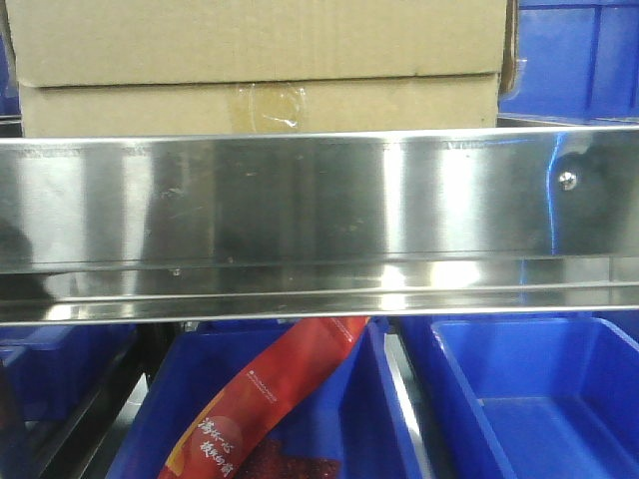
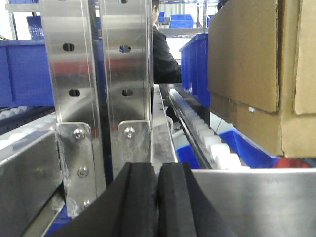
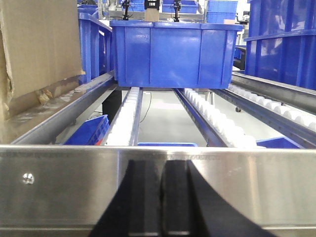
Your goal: Grab carton from right shelf to conveyor
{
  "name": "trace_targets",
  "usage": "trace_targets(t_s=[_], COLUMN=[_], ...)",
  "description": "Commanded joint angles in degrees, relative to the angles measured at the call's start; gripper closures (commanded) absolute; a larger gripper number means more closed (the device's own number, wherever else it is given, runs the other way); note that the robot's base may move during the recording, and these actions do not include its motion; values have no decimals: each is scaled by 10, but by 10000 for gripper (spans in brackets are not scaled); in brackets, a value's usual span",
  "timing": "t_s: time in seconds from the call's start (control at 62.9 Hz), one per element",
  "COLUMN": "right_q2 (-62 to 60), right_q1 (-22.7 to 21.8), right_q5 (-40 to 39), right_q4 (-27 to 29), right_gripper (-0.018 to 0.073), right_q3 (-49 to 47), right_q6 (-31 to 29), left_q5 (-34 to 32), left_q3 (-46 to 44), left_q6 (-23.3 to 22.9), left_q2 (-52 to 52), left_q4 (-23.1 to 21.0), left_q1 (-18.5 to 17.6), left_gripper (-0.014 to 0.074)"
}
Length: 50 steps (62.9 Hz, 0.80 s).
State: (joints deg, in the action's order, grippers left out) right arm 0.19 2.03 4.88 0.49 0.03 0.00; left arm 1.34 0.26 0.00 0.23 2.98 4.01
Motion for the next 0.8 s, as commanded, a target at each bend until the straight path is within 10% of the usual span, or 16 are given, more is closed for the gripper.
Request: trace_targets(t_s=[0.0,0.445,0.779], right_q2=[-2,-2,10], right_q1=[-3,-3,-3], right_q5=[-10,-82,76], right_q4=[-8,38,42], right_gripper=[634,634,559], right_q3=[0,-1,-213], right_q6=[-5,-5,-5], left_q5=[-23,-118,96], left_q3=[-3,-3,-213], left_q6=[0,0,0], left_q2=[-2,-2,29], left_q4=[-2,-43,28], left_q1=[-3,-3,-5], left_gripper=[582,582,347])
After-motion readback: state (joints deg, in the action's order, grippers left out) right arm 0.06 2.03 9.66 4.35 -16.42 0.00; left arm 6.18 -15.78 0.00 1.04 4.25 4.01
